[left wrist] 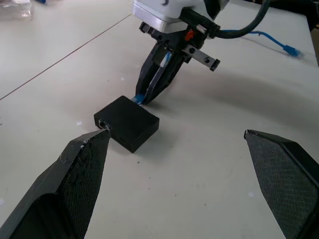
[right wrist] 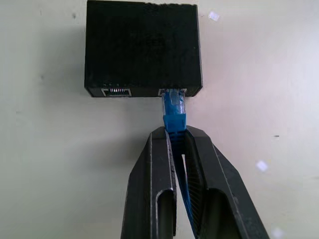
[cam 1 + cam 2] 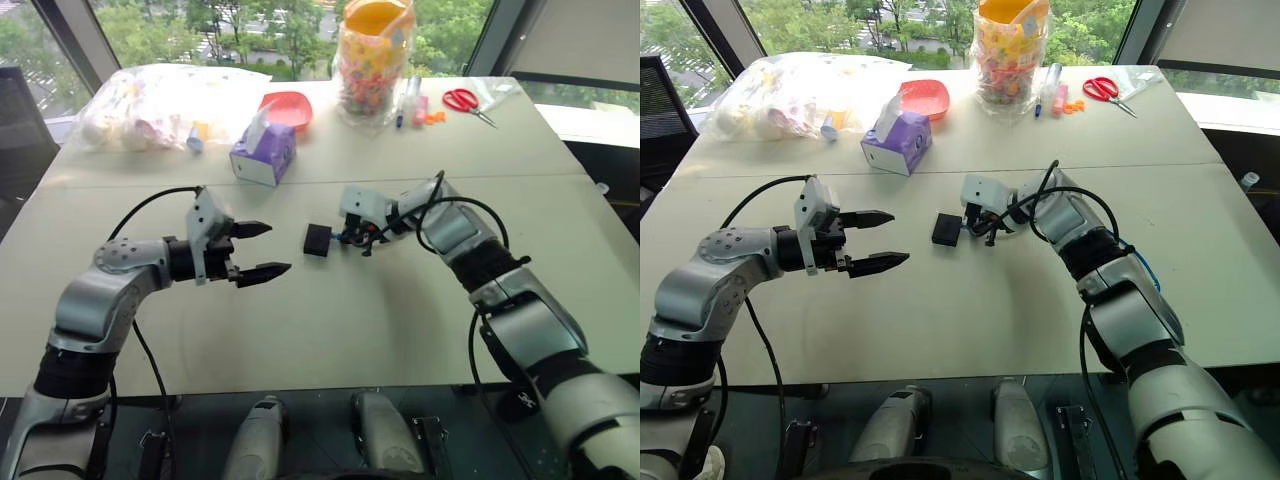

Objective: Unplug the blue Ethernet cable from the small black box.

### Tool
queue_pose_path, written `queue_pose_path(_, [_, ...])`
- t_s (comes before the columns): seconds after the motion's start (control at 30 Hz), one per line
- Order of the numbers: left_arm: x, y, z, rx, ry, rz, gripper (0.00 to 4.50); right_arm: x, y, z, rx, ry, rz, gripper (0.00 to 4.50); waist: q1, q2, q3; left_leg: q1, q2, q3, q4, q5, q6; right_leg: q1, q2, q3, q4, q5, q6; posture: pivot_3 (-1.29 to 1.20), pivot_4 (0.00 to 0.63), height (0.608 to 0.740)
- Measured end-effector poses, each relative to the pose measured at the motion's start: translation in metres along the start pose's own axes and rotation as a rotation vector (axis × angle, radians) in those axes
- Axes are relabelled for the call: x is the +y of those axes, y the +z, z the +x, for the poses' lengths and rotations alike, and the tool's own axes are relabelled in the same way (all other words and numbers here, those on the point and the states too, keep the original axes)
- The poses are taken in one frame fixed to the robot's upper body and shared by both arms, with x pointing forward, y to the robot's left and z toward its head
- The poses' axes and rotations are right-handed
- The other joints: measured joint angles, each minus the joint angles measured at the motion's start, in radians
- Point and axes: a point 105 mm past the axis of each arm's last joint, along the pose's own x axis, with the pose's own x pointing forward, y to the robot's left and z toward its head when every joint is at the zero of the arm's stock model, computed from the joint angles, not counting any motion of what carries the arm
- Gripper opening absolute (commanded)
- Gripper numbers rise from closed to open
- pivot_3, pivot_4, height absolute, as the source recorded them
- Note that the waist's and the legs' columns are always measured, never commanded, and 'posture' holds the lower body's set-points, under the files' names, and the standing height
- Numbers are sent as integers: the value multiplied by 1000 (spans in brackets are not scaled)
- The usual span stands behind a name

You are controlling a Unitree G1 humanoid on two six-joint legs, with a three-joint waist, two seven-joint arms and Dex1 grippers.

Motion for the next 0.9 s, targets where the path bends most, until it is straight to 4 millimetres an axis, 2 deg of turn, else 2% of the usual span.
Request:
queue_pose_path(0.07, [3, 4, 3, -16, -3, -7, 4500, 2, 4, -13, -12, -86, -126, 36, 0, 0, 0, 0, 0, 0, 0, 0, 0, 0, 0, 0, 0, 0, 0, 0, 150, 740])
queue_pose_path(0.17, [7, 14, 9, -62, -17, -29, 4500, 11, 20, -28, -62, -168, -267, 36, -7, 0, 0, 0, 0, 0, 0, 0, 0, 0, 0, 0, 0, 0, 0, 0, 150, 740])
queue_pose_path(0.37, [14, 29, 17, -105, -58, -87, 4500, 19, 33, -52, -92, -308, -400, 36, -6, -1, 0, 1, 0, 1, 1, 0, 0, 0, 0, 0, 0, 0, 0, 0, 150, 740])
queue_pose_path(0.43, [13, 35, 20, -117, -88, -90, 4500, 23, 47, -58, -131, -341, -463, 36, -8, -1, 0, 1, 0, 1, 1, 0, 0, 1, 0, 1, 0, 0, 0, 0, 150, 740])
queue_pose_path(0.7, [6, 31, 26, -101, -159, -114, 4500, 28, 61, -64, -155, -374, -518, 36, -6, -1, 0, 1, 0, 1, 1, 0, 0, 1, 0, 1, 0, 0, 0, 0, 150, 740])
queue_pose_path(0.73, [6, 31, 26, -101, -161, -114, 4107, 29, 61, -65, -154, -373, -525, 0, -6, -1, 0, 1, 0, 1, 1, 0, 0, 1, 0, 1, 0, 0, 0, 0, 150, 740])
queue_pose_path(0.8, [7, 30, 26, -101, -159, -119, 3731, 31, 61, -66, -153, -371, -532, 0, -6, -1, 0, 1, 0, 1, 1, 0, 0, 1, 0, 1, 0, 0, 0, 0, 150, 740])
queue_pose_path(0.83, [8, 29, 26, -101, -154, -127, 3159, 32, 61, -66, -152, -368, -539, 0, -6, -1, 0, 1, 0, 1, 1, 0, 0, 1, 0, 1, 0, 0, 0, 0, 150, 740])
queue_pose_path(0.9, [10, 27, 26, -99, -148, -136, 2385, 32, 61, -67, -148, -367, -544, 0, -6, -1, 0, 1, 0, 1, 1, 0, 0, 1, 0, 1, 0, 0, 0, 0, 150, 740])
